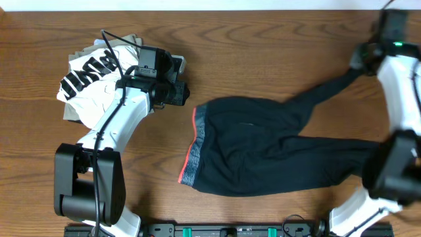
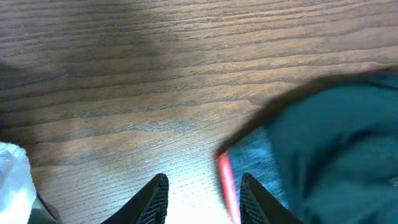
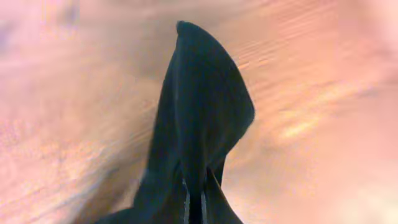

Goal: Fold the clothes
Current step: 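Move the right gripper to the right leg ends and grasp them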

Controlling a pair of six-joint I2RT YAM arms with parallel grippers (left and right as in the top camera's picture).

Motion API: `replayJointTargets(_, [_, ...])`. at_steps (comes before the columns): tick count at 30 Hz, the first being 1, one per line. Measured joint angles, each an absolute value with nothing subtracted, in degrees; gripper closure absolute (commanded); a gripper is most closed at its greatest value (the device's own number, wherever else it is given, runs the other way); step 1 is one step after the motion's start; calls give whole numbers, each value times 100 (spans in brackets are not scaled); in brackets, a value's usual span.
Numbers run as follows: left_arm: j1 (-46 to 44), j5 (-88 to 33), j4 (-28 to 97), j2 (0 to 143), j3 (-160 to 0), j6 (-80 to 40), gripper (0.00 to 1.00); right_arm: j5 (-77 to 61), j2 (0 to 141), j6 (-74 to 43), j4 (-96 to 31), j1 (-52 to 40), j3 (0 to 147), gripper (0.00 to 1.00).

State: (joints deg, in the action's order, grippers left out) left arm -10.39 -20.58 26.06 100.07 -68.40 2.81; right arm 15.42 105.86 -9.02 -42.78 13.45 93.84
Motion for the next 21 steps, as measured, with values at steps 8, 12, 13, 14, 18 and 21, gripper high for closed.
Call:
replayJointTargets(8, [-1039,-2060,2683,10007,-6840,276,62,2130,10923,-1793,-5308,2392,9485,56])
replayJointTargets(12, [-1039,-2060,2687,10007,-6840,276,62,2056,11485,-2014,-5636,2891,9402,52])
replayJointTargets(13, [-1039,-2060,2687,10007,-6840,276,62,2016,11566,-2040,-5721,2974,9389,52])
replayJointTargets(14, [-1039,-2060,2687,10007,-6840,274,62,1968,11609,-2049,-5795,3033,9382,52])
replayJointTargets(18, [-1041,-2069,2711,10007,-6840,222,62,1822,11620,-2032,-6058,3096,9380,50])
replayJointTargets(21, [-1072,-2084,2753,10009,-6840,185,62,1715,11620,-1992,-6265,3089,9378,46])
